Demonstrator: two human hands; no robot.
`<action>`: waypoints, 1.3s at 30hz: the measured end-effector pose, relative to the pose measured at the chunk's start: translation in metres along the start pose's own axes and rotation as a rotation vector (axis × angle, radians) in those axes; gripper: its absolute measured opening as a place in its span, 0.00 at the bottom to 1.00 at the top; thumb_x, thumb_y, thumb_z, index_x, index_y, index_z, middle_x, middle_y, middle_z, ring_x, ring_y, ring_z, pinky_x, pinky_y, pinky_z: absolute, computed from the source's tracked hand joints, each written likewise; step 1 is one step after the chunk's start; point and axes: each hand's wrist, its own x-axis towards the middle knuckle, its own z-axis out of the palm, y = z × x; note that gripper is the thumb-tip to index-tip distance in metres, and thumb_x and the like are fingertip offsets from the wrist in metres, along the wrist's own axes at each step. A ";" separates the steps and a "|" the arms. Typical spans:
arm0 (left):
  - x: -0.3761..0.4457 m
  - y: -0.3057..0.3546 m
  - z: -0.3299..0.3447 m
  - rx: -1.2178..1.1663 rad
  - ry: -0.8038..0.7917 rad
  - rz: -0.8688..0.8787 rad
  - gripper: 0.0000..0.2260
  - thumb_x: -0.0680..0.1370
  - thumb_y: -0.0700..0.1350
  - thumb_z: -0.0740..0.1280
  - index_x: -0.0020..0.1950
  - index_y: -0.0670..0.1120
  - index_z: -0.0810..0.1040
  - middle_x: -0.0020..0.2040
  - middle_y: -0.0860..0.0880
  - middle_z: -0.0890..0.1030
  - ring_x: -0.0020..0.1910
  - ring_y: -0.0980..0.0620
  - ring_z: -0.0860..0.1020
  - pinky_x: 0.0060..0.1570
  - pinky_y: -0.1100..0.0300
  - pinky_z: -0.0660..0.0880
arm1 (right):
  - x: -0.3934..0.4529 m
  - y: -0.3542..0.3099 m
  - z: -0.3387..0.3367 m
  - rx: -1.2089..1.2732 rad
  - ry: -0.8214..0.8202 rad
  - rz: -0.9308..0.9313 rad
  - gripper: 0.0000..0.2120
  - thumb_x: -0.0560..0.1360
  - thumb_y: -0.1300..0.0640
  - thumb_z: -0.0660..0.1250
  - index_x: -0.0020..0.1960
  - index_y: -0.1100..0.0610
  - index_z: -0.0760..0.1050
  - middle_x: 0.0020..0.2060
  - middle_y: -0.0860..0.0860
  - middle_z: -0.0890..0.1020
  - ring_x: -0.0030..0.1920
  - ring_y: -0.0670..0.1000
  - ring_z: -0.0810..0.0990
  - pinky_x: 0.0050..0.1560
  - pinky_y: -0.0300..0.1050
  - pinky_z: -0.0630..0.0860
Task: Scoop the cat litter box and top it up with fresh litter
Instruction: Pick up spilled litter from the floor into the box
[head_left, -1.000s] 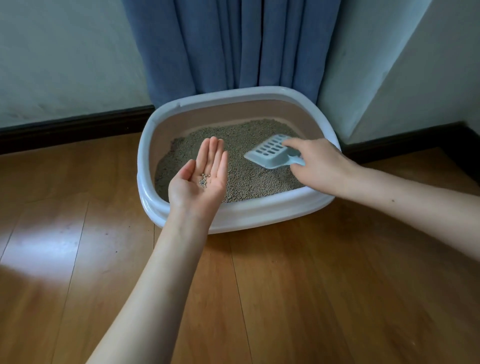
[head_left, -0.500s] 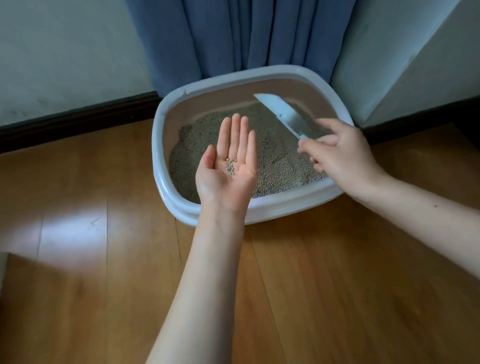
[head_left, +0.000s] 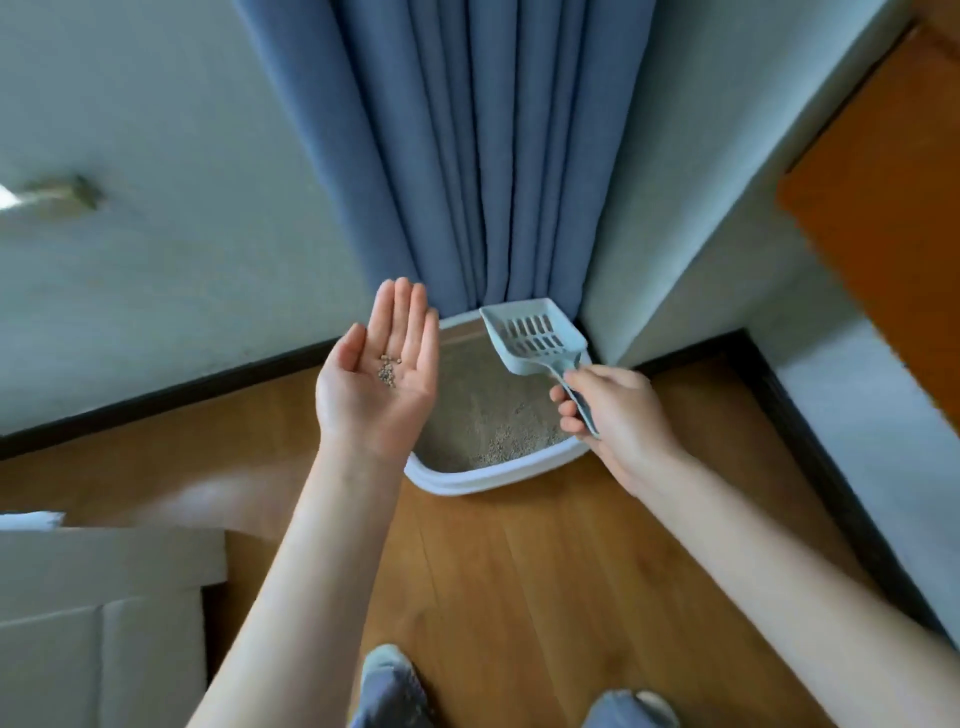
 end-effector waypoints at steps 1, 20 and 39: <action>-0.031 0.000 0.029 0.017 0.008 -0.020 0.21 0.84 0.43 0.52 0.51 0.35 0.83 0.55 0.41 0.83 0.50 0.43 0.84 0.55 0.50 0.76 | -0.031 -0.028 -0.003 0.013 0.015 0.002 0.08 0.79 0.65 0.60 0.46 0.65 0.77 0.31 0.54 0.76 0.30 0.47 0.69 0.28 0.39 0.66; -0.386 -0.062 0.306 0.118 -0.108 -0.294 0.20 0.84 0.44 0.52 0.57 0.35 0.81 0.56 0.40 0.83 0.52 0.41 0.83 0.58 0.50 0.76 | -0.431 -0.272 -0.111 -0.001 0.265 -0.294 0.07 0.80 0.61 0.62 0.47 0.58 0.79 0.31 0.53 0.78 0.29 0.46 0.71 0.28 0.40 0.68; -0.432 -0.081 0.313 0.602 -0.246 -1.025 0.22 0.84 0.45 0.50 0.57 0.37 0.82 0.58 0.41 0.82 0.56 0.43 0.82 0.60 0.51 0.75 | -0.594 -0.192 -0.024 0.503 1.154 -0.367 0.07 0.80 0.60 0.62 0.48 0.54 0.78 0.32 0.51 0.80 0.31 0.48 0.74 0.29 0.39 0.71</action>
